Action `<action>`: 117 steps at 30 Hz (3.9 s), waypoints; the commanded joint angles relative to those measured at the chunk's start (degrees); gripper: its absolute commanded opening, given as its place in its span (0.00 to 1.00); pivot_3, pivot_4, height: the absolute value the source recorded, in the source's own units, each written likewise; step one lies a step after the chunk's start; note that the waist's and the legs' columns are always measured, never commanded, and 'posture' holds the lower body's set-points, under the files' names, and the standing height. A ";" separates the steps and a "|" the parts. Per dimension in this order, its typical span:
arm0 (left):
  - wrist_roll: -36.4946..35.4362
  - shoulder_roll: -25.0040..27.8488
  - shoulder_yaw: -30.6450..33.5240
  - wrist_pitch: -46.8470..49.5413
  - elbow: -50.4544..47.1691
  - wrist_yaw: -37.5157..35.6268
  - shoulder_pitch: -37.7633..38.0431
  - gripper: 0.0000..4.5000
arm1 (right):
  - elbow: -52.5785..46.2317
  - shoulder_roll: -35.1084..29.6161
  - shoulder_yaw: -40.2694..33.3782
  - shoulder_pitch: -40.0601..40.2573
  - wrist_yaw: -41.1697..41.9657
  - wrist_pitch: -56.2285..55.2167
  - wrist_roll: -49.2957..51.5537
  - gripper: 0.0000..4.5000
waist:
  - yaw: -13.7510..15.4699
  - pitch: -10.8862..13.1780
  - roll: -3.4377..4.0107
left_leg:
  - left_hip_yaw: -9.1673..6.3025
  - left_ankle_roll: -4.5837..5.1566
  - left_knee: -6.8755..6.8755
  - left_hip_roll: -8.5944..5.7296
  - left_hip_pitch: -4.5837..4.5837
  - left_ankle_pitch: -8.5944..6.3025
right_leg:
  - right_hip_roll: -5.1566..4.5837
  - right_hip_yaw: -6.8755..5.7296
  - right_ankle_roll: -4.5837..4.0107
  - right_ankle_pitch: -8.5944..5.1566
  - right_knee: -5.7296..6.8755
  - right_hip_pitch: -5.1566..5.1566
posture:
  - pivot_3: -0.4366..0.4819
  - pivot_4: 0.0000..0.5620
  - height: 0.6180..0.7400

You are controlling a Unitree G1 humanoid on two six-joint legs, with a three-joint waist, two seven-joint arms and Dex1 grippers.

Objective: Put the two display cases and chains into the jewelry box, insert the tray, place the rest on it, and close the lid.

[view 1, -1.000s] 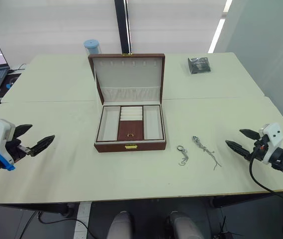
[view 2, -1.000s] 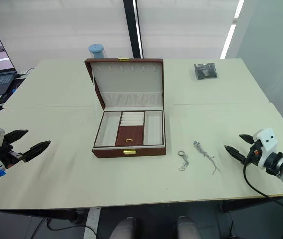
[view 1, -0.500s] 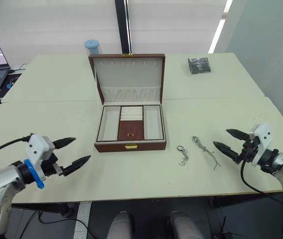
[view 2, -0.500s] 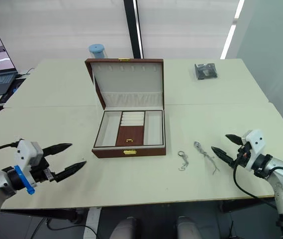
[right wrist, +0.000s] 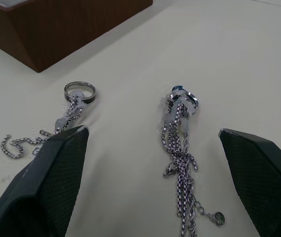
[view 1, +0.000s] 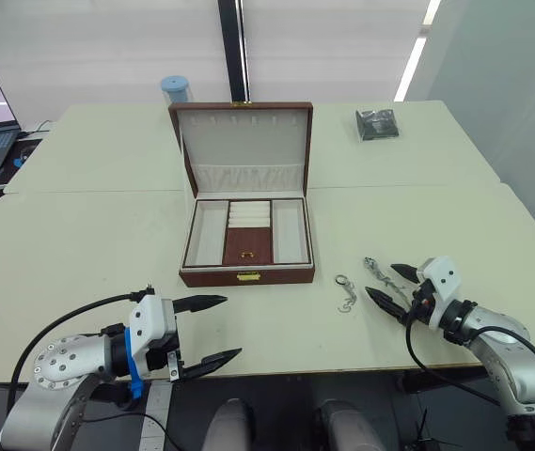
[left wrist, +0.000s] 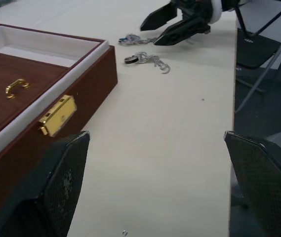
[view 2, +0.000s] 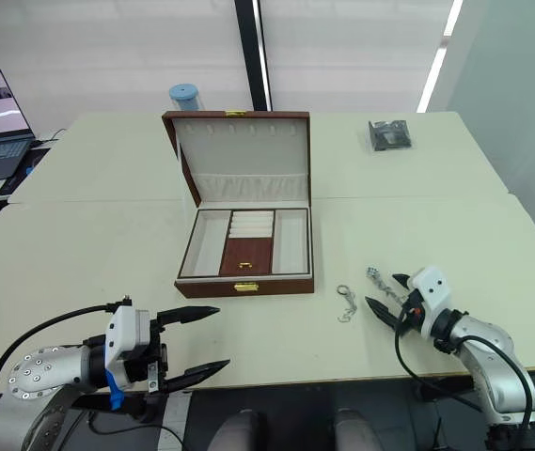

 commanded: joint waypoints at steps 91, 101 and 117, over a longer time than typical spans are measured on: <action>3.00 -17.74 7.55 -7.23 -8.78 30.42 16.41 1.00 | 10.83 22.37 14.63 -47.73 -1.99 16.81 8.52 0.00 | -0.15 -0.85 -0.16 | -0.02 0.01 -0.02 0.26 -0.02 -0.01 | -0.10 -0.01 -0.06 0.03 -0.02 -0.08 | 0.48 0.27 1.00; 3.46 -20.43 7.84 -9.47 -9.97 32.08 20.02 1.00 | 22.45 31.24 16.55 -52.44 0.04 10.45 5.46 0.00 | -0.20 -0.85 -0.16 | 0.04 0.00 -0.04 0.39 -0.03 -0.01 | -0.01 -0.01 -0.11 0.06 -0.02 -0.14 | 0.48 0.27 1.00; 4.67 -20.57 7.17 -9.53 -10.55 34.06 19.64 1.00 | 43.91 41.15 16.51 -56.82 1.04 -3.48 -0.70 0.00 | -0.13 -0.84 -0.15 | 0.14 -0.01 -0.05 0.72 -0.05 -0.01 | 0.31 0.04 -0.31 0.17 -0.10 -0.22 | 0.48 0.27 1.00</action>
